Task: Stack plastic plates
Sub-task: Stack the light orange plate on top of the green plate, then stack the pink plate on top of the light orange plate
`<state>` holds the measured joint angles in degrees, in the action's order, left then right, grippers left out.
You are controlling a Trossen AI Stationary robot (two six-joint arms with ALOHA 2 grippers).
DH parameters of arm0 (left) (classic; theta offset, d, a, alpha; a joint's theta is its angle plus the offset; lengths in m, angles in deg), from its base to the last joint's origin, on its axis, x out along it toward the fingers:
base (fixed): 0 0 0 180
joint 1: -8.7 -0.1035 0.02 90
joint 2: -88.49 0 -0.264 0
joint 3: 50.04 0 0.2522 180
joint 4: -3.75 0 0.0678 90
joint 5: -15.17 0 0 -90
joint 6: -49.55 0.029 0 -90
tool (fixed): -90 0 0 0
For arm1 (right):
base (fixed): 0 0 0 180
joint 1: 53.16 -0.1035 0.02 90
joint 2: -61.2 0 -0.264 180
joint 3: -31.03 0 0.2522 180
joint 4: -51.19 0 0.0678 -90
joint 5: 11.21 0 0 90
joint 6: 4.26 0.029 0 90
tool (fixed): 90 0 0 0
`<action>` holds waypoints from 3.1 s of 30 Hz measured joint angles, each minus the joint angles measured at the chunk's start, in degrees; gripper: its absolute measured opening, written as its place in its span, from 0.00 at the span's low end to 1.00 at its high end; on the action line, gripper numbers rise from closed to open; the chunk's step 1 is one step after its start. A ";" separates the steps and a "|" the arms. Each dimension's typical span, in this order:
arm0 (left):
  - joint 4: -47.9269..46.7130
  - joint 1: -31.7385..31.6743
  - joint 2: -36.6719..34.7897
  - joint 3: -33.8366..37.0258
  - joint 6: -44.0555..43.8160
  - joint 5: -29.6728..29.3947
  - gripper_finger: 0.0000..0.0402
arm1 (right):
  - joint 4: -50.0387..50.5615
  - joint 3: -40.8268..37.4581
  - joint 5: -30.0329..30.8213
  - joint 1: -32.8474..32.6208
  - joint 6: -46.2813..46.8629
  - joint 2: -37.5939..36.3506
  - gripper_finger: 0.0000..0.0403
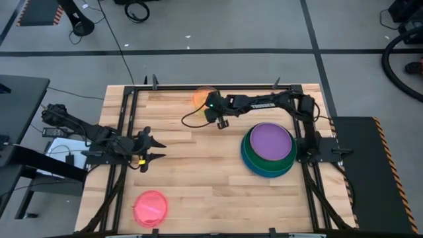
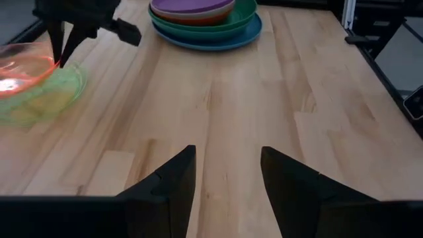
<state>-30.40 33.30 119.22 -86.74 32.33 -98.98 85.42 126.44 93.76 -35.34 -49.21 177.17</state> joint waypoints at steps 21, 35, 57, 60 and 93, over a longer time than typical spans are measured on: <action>0.75 9.13 19.81 -7.28 -19.48 4.57 0.44 | 5.24 -0.02 12.31 -4.39 -2.15 1.36 0.30; -20.02 27.98 43.38 -16.03 -65.99 13.08 0.44 | 13.06 0.00 1.83 -21.30 21.25 -13.98 0.35; 2.14 36.76 40.52 -3.02 -82.83 19.95 0.44 | 13.57 0.00 10.61 -37.35 27.42 -14.41 0.35; 1.67 36.76 40.49 -2.99 -82.66 20.50 0.42 | 13.51 0.00 11.60 -37.08 27.38 -14.41 0.35; 22.68 35.74 53.84 -7.11 -98.17 19.68 0.36 | 13.56 0.00 10.44 -35.70 27.97 -14.36 0.35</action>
<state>-7.72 69.04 173.06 -93.86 -65.84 -79.31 98.98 126.44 104.20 -71.03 -21.24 162.80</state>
